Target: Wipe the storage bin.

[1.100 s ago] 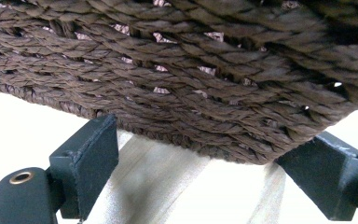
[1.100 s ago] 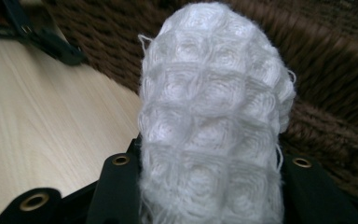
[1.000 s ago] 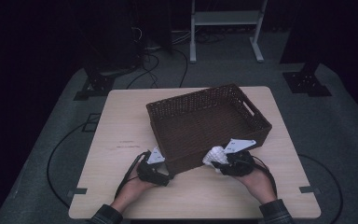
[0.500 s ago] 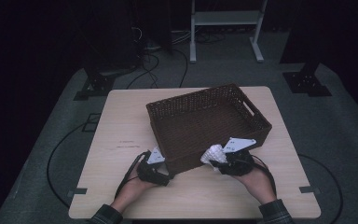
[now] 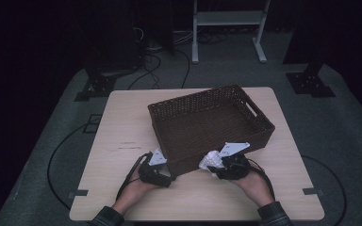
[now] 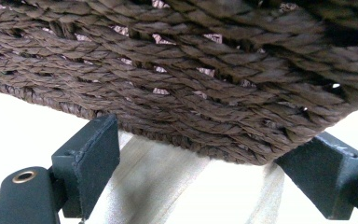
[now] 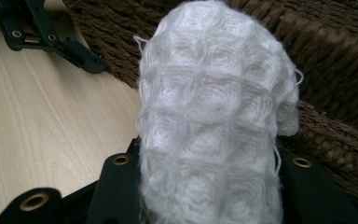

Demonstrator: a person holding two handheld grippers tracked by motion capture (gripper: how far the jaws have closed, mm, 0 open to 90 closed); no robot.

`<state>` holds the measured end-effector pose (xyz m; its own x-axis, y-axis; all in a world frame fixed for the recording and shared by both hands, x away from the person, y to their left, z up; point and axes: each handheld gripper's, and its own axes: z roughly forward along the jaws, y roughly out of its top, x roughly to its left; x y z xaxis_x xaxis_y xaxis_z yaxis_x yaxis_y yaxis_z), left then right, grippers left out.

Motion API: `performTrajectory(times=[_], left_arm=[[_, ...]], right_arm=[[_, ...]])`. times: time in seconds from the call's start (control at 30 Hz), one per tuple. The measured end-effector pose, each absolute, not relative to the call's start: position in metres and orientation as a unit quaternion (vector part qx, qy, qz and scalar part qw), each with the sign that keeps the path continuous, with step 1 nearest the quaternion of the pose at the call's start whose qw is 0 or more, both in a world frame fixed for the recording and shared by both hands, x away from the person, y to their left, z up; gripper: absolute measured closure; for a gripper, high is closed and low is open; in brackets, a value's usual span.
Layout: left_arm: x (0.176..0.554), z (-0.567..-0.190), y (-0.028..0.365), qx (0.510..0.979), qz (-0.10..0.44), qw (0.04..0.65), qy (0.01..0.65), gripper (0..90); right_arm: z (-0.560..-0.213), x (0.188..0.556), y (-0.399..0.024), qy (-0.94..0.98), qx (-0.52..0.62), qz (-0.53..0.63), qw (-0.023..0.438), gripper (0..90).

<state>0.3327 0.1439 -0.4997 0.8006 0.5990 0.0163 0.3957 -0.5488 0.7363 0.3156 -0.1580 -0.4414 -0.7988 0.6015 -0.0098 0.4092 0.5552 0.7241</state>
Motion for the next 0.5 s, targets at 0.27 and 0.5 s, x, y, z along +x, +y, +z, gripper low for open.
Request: performTrajectory(times=[0.27,0.5], left_arm=[[0.333,-0.500,0.144,0.870,0.134,0.379,0.286,13.9],[0.333,-0.500,0.144,0.870,0.134,0.380,0.286,13.9]], right_arm=[[-0.457,0.318,-0.151,0.881,0.292,0.353,0.114,56.6],[-0.474,0.322,-0.139,0.893,0.288,0.332,0.102,56.6]])
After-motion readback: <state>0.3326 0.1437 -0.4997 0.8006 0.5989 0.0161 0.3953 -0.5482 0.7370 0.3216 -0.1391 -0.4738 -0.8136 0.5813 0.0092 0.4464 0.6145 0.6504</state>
